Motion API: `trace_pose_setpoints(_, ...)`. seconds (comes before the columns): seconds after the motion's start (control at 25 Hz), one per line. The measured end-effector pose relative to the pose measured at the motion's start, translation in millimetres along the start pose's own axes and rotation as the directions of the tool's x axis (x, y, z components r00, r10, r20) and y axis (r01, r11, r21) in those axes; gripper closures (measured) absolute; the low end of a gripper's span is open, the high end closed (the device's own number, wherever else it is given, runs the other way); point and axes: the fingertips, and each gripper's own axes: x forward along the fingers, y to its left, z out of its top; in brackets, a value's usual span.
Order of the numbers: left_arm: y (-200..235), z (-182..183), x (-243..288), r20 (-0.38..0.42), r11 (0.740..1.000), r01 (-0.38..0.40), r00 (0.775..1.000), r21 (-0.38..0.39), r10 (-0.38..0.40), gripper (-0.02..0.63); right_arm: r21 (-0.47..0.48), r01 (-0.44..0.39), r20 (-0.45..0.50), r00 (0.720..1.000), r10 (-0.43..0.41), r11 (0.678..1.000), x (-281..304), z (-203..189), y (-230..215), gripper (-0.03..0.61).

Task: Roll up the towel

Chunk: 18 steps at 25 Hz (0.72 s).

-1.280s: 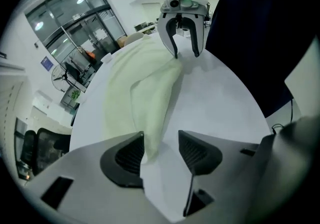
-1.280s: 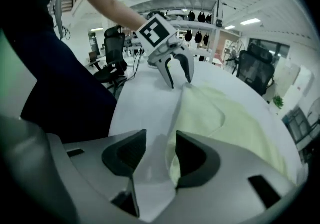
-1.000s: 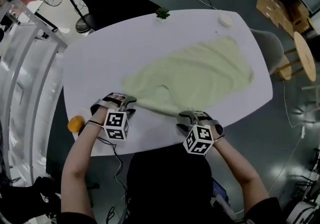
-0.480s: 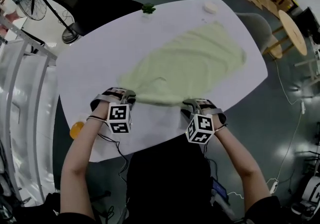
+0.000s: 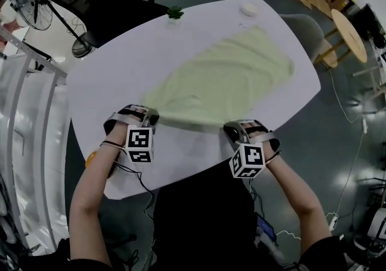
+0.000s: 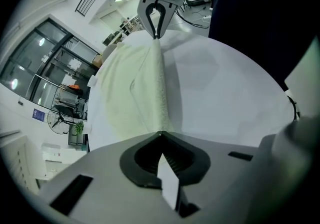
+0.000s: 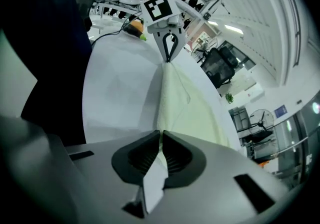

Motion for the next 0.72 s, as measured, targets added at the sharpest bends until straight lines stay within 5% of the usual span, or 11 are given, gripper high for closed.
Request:
trace_pose_setpoints(0.24,-12.5,1.2,-18.3,0.028,0.999,0.04,0.999,0.026,-0.041,0.603,0.015,-0.075,0.046,0.996,0.074,0.997,-21.9,10.2,6.6,0.552)
trace_pose_setpoints(0.56,-89.4,4.9,-22.8,-0.001,0.968,0.218,0.975,0.126,-0.22,0.603,0.005,-0.177,-0.023,0.984,0.178,0.984,-24.7,-15.7,64.5,0.555)
trace_pose_setpoints(0.72,-76.3,11.7,-23.9,0.064,0.99,0.136,0.988,0.034,-0.138,0.601,0.033,-0.19,-0.027,0.981,0.191,0.981,-19.9,-22.4,67.0,0.555)
